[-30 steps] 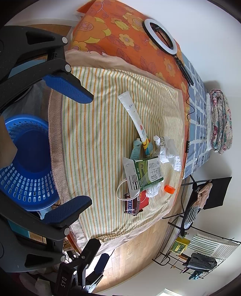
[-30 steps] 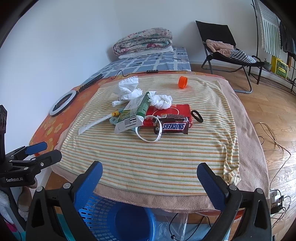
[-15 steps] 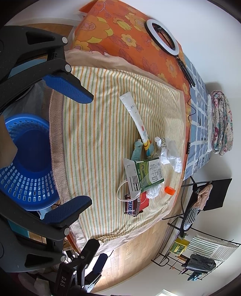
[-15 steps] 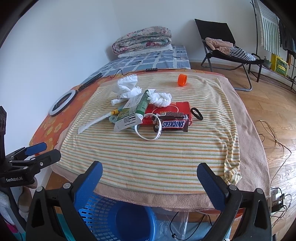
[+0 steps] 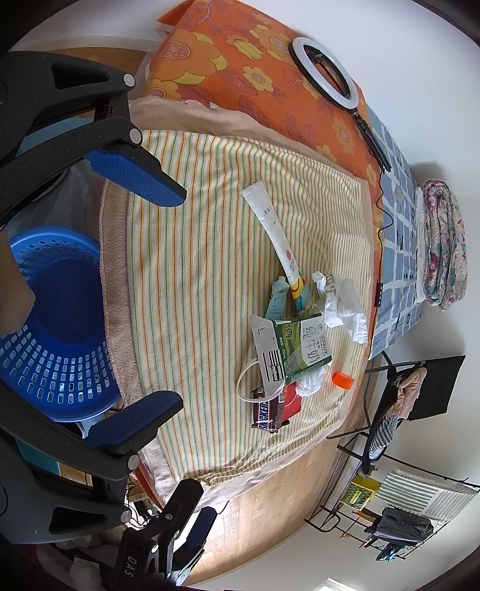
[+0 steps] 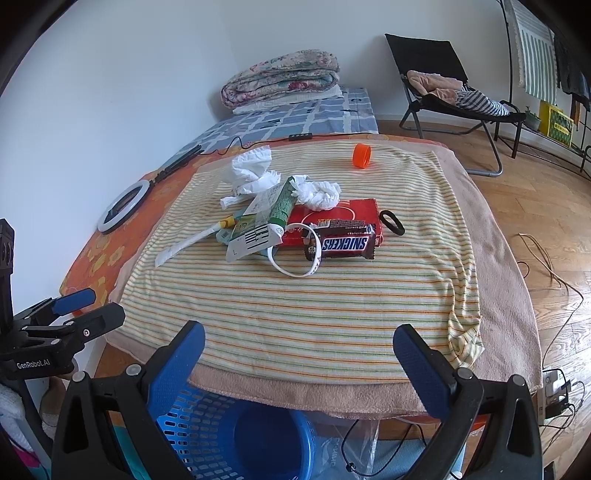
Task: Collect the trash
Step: 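Move both tools toward the trash pile on the striped towel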
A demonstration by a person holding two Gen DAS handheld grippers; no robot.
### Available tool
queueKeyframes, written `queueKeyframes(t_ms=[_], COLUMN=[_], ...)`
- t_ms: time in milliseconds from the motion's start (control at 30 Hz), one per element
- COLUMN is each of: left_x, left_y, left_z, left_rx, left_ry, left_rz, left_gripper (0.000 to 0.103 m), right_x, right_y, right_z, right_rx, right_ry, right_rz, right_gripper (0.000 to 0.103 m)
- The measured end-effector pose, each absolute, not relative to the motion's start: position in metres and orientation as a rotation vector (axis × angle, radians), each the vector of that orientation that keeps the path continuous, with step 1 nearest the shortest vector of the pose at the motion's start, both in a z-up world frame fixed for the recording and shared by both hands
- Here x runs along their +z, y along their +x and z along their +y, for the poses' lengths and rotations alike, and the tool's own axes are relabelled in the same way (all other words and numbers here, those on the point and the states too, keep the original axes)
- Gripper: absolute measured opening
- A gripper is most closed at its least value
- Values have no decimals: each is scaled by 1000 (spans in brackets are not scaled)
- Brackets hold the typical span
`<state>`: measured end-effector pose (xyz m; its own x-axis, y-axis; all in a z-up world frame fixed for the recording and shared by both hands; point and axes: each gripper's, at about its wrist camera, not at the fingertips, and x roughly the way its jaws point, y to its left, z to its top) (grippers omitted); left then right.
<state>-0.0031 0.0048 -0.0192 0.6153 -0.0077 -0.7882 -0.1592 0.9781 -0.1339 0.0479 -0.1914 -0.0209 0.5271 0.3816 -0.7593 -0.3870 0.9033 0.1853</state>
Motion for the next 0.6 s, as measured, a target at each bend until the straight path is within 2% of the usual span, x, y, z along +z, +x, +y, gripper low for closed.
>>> queueKeyframes(t_ms=[600], left_x=[-22], left_y=[-3], left_z=[5], left_rx=[91], left_ry=[-201], left_rz=[911], left_gripper=[102], right_x=[-21], right_y=[47], right_z=[-192], right_rx=[460], right_ry=[-4], right_rz=[910], right_gripper=[103])
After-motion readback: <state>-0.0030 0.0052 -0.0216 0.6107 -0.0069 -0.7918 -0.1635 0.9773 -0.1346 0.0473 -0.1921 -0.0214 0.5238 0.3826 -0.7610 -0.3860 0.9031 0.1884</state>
